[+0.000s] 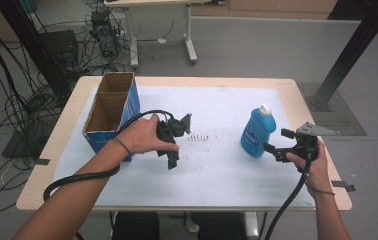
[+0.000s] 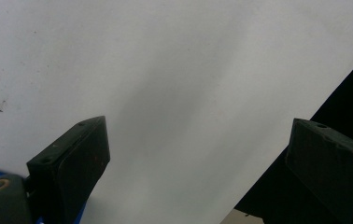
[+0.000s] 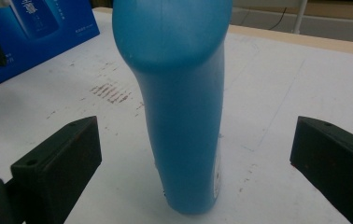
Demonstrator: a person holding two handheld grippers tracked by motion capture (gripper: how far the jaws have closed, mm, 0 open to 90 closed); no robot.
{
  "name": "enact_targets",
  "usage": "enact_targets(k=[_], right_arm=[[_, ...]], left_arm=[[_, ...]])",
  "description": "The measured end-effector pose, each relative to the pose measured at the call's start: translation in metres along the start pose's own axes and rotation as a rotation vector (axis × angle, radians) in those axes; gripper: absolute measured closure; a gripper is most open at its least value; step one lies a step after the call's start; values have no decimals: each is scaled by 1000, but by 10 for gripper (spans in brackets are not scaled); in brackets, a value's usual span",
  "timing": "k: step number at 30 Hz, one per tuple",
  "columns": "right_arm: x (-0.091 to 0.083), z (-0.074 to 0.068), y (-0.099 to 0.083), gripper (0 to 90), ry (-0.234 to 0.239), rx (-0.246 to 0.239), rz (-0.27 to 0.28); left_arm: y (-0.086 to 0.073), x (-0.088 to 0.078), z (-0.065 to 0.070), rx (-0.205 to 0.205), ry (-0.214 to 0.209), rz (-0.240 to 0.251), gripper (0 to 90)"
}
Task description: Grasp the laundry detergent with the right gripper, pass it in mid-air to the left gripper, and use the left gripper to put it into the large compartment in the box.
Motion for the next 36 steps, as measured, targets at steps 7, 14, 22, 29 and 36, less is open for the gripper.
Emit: enact_targets(k=[7,14,22,29,36], right_arm=[[6,-4,-13,24,-3,-6,22],[7,-3,-22,24,-7,-4,61],[10,-2,-34,24,-6,4,95],[15,-4,-44,31,-6,-2,107],[19,-4,-54,30,-7,5,127]], left_arm=[[0,3,0,4,-2,0,66],[0,4,2,10,-3,-3,66],[-3,8,1,9,-2,-8,65],[-3,8,1,2,-2,-10,66],[-3,8,1,-1,0,-15,66]])
Point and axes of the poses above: each handheld gripper's, and its own axes: x roughly forward along the jaws, y roughly out of its top, z roughly to its right, the point moved 6 cm from there along x, roughly forward along the jaws, and after that the axes turned 6 degrees about z, right-handed, at the moved point
